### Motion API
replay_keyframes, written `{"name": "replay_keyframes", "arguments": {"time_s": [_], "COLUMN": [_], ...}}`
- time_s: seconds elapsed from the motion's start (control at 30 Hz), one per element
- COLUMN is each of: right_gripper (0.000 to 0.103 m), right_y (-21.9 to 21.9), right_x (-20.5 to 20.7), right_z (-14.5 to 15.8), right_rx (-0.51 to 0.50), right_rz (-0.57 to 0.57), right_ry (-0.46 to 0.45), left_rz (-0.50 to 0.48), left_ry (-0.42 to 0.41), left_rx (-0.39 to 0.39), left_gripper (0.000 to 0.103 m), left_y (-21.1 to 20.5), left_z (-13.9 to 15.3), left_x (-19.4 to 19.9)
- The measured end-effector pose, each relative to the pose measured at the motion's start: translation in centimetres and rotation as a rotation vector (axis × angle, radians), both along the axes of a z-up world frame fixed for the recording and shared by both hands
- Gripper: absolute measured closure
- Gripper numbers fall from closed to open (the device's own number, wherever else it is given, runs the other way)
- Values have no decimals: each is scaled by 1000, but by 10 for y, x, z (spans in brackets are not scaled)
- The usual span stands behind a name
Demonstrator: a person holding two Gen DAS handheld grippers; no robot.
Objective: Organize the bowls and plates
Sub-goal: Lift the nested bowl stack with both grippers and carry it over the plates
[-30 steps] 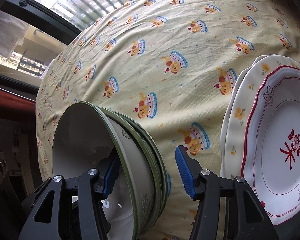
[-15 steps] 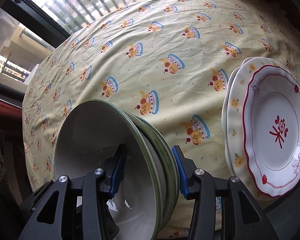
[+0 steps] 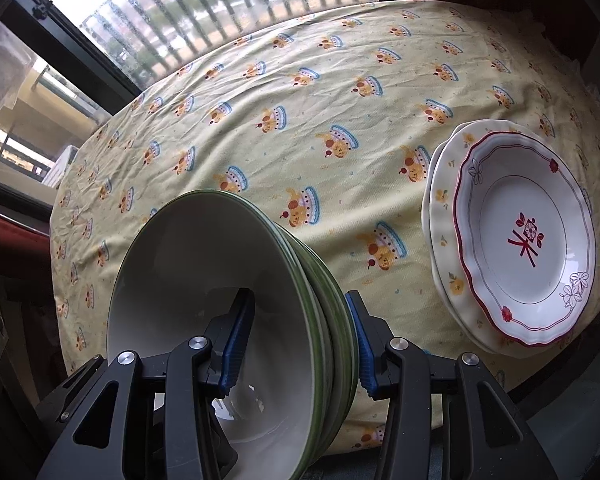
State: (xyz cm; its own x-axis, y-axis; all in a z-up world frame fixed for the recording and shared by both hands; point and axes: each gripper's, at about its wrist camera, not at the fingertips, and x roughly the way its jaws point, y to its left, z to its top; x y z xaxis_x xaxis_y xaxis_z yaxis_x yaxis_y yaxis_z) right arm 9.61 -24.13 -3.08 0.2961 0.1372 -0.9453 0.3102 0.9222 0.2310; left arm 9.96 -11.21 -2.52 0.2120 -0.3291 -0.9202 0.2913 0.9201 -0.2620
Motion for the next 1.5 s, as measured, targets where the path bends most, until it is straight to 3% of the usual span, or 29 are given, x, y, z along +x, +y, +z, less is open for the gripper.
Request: {"name": "replay_keyframes", "arguments": {"time_s": [0.33,0.93,1.5], "right_gripper": [54,54,54], "right_y": [-18,-99,-174], "right_x": [3,0,-7], "right_z": [17,34,28], "right_rx": [35,15,0], "right_rz": [53,178,203], "right_ry": [-56,-65,-55], "left_rz": [70,194,213], "left_ry": [-54,-63,-56], "left_rx": [13,-13,-28], "left_gripper": [53,53,53], "left_y": [-18,-98,-171], "left_z": [19,37,27], "left_x": [-3,-22,-33]}}
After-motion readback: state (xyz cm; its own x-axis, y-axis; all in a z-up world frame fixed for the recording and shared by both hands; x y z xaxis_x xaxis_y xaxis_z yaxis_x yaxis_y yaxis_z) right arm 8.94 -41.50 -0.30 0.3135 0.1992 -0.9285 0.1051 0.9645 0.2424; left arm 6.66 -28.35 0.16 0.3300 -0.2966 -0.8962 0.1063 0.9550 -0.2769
